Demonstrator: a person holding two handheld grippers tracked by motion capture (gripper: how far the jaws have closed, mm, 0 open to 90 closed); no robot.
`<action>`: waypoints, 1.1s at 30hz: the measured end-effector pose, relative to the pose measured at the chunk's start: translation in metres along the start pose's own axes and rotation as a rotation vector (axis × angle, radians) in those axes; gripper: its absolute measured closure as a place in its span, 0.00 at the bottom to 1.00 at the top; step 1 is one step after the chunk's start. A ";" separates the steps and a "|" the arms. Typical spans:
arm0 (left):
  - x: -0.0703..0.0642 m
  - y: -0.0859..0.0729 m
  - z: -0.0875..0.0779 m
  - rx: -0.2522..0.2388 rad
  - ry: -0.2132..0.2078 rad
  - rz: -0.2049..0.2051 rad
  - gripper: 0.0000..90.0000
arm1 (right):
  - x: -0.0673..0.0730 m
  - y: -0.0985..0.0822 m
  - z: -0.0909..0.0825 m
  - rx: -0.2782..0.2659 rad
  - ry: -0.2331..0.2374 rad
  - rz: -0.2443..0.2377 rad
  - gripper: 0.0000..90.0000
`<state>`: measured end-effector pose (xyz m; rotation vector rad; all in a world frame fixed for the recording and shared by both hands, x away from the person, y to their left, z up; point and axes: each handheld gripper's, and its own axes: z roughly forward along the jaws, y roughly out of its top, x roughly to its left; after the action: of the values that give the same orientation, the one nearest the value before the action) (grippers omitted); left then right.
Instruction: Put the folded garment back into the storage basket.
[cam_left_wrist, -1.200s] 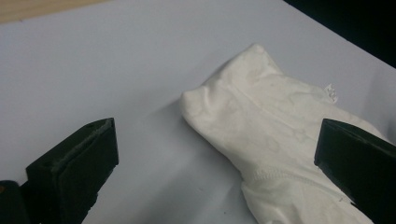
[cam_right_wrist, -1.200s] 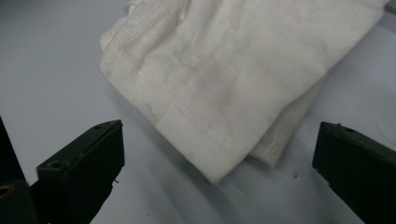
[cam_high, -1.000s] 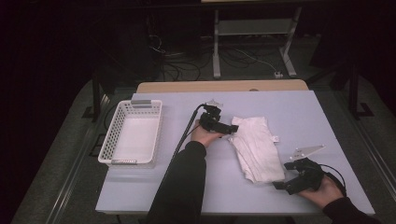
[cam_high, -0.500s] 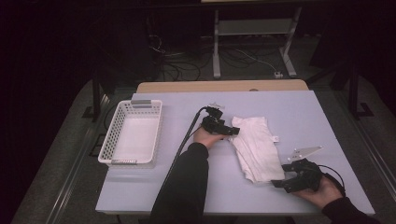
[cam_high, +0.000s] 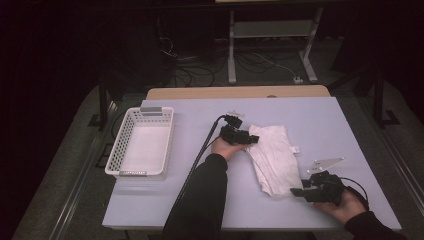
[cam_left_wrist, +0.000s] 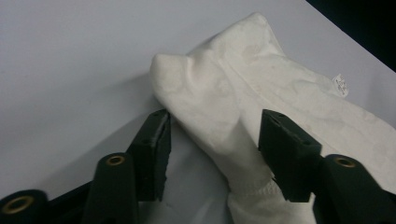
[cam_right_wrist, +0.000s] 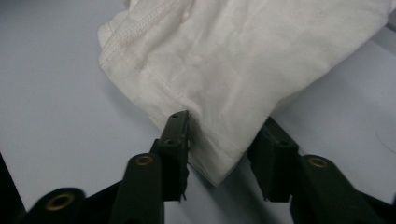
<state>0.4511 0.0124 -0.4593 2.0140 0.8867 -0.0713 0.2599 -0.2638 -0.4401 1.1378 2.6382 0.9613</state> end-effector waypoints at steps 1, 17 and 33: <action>-0.002 0.000 0.003 0.006 -0.015 -0.001 0.60 | 0.001 0.001 0.000 0.002 0.007 -0.008 0.75; -0.013 0.003 0.010 -0.001 0.009 0.017 0.88 | 0.004 0.006 0.000 0.004 0.054 -0.010 0.89; -0.029 0.010 -0.003 0.026 0.050 0.114 0.89 | 0.013 0.013 -0.010 -0.044 0.129 -0.037 0.92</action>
<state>0.4348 -0.0050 -0.4391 2.0941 0.8039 0.0317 0.2548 -0.2532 -0.4224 1.0477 2.7113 1.1160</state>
